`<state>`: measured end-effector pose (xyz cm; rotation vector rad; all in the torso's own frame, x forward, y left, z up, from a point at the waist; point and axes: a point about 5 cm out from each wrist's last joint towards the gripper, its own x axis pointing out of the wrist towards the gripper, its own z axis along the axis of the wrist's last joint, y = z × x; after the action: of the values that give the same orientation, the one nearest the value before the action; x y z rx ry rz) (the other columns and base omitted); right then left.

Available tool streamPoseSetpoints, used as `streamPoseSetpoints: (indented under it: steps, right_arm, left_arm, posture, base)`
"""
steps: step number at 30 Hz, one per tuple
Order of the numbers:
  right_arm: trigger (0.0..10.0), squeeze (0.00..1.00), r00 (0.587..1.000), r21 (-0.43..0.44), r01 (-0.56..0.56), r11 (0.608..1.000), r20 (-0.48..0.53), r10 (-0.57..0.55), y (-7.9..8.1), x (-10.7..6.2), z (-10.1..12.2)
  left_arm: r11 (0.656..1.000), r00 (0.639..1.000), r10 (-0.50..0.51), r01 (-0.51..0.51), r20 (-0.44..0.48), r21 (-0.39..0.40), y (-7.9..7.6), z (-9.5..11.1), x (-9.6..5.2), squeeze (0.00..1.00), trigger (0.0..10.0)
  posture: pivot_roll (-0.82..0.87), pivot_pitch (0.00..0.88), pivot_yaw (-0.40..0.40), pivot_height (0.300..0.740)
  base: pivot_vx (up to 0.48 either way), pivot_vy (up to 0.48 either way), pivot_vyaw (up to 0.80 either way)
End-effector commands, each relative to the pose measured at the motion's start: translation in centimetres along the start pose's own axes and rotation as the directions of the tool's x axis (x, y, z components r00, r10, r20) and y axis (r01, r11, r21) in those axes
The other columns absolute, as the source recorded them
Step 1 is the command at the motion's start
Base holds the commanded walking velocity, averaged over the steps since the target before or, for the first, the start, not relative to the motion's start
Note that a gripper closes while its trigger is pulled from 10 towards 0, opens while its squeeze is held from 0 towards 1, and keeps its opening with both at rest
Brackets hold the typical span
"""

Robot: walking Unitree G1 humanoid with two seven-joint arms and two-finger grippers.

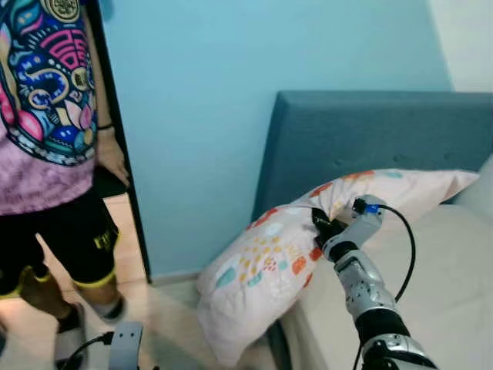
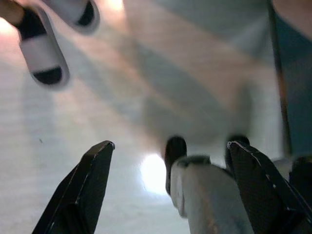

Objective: Clean up the room

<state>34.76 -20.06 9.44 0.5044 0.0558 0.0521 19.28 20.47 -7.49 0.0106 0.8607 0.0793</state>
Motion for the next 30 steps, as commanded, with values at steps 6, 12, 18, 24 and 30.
streamPoseSetpoints:
  steps: [6,12,18,24,30]
  right_arm:
    - [10.0,0.0,0.995,0.007,0.051,0.999,0.087,-0.051,-1.1,0.1,2.5]
    - [10.0,0.0,0.993,0.002,0.07,0.998,0.094,-0.07,-1.4,0.1,2.7]
    - [10.0,0.0,0.992,0.0,0.078,0.997,0.096,-0.078,-1.4,0.1,2.7]
    - [10.0,0.0,0.988,-0.002,0.093,0.996,0.123,-0.092,-1.5,0.1,3.3]
    - [10.0,0.0,0.985,-0.002,0.104,0.995,0.14,-0.103,-1.8,0.1,3.8]
  left_arm:
    - [1.0,1.0,-0.027,0.027,0.008,0.014,-0.7,0.4,0.1,0.0,10.0]
    - [1.0,0.999,-0.03,0.03,0.012,0.01,-0.7,0.4,0.1,0.0,10.0]
    - [0.999,0.999,-0.03,0.03,0.013,0.01,-0.7,0.4,0.1,0.0,10.0]
    - [1.0,1.0,-0.026,0.026,0.012,0.008,-0.7,0.3,0.1,0.0,10.0]
    - [1.0,1.0,-0.022,0.022,0.011,-0.005,-0.7,0.3,0.1,0.0,10.0]
  posture:
    - [0.03,0.0,-0.091,0.74]
    - [0.03,0.0,-0.092,0.74]
    - [0.03,0.0,-0.092,0.74]
    - [0.03,0.0,-0.095,0.74]
    - [0.03,0.0,-0.095,0.74]
  base:
    - [0.48,0.0,-0.72]
    - [0.48,0.0,-0.77]
    - [0.48,0.0,-0.76]
    - [0.451,0.0,-0.25]
    - [0.389,0.0,0.0]
